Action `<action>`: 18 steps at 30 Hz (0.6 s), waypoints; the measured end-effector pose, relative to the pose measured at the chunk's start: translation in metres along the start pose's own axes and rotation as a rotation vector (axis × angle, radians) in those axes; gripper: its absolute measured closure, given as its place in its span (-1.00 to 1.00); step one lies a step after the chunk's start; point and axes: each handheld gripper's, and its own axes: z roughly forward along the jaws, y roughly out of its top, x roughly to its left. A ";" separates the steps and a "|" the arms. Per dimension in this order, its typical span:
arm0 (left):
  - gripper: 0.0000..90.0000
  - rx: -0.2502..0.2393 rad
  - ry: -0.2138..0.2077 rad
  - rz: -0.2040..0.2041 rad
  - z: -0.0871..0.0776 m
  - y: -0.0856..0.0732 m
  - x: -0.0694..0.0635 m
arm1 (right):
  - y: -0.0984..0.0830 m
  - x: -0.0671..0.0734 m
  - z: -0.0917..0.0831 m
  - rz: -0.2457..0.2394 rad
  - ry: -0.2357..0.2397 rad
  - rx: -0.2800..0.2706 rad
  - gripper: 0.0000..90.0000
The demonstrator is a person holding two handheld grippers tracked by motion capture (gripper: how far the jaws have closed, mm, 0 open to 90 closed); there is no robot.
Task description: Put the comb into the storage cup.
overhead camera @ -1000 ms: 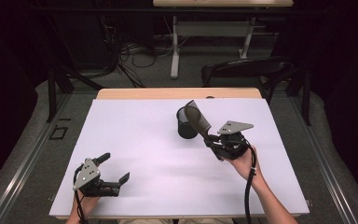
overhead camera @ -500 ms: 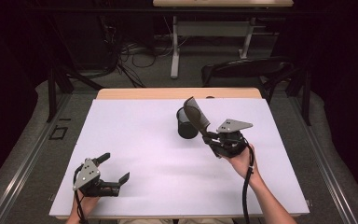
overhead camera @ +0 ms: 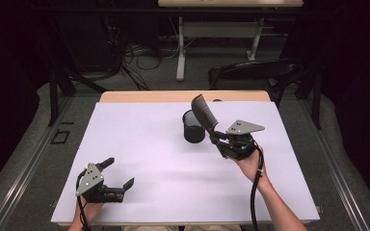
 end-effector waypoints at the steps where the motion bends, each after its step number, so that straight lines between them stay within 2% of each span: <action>1: -1.00 0.000 0.000 0.000 0.000 0.000 0.000 | 0.000 0.000 0.000 -0.001 0.002 -0.001 0.61; 18: -1.00 -0.002 0.009 -0.006 -0.001 0.000 0.001 | 0.008 0.001 0.000 -0.005 -0.019 -0.045 0.61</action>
